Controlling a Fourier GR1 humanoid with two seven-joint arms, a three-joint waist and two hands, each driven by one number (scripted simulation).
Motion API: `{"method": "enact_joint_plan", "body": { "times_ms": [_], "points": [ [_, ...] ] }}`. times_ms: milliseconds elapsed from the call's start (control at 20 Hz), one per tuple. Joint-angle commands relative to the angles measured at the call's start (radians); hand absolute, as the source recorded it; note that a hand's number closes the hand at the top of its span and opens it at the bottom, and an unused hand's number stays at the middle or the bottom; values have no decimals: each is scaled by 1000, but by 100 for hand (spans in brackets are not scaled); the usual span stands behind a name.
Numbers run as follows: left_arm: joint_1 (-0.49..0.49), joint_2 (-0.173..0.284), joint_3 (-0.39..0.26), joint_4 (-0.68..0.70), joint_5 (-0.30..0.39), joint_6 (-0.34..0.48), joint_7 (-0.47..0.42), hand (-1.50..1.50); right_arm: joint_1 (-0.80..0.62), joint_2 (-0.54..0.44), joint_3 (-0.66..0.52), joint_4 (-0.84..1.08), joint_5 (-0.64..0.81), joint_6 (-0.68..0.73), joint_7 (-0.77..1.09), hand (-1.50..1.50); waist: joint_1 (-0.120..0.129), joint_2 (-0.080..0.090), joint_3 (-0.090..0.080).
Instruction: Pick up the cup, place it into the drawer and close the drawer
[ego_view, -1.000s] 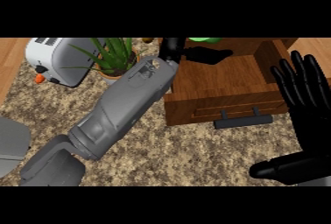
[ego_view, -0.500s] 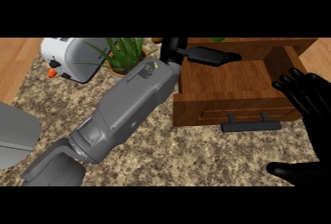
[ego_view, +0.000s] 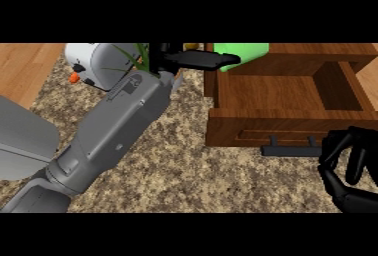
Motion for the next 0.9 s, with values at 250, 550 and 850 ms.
{"method": "enact_joint_plan", "body": {
  "times_ms": [250, 550, 850],
  "points": [
    [338, 230, 31, -380, 17, -9, 90, -150, 25, -48, 57, 14, 186, 38, -9, 150, 16, 1, 0],
    [575, 328, 79, -590, 34, -70, 105, -150, 1, -26, 102, 114, 341, 8, -78, 150, 0, 8, 0],
    [684, 379, 116, -629, 54, -156, 71, -150, -9, -111, 257, 159, 668, -1, -205, 150, 7, 9, 0]
  ]
}}
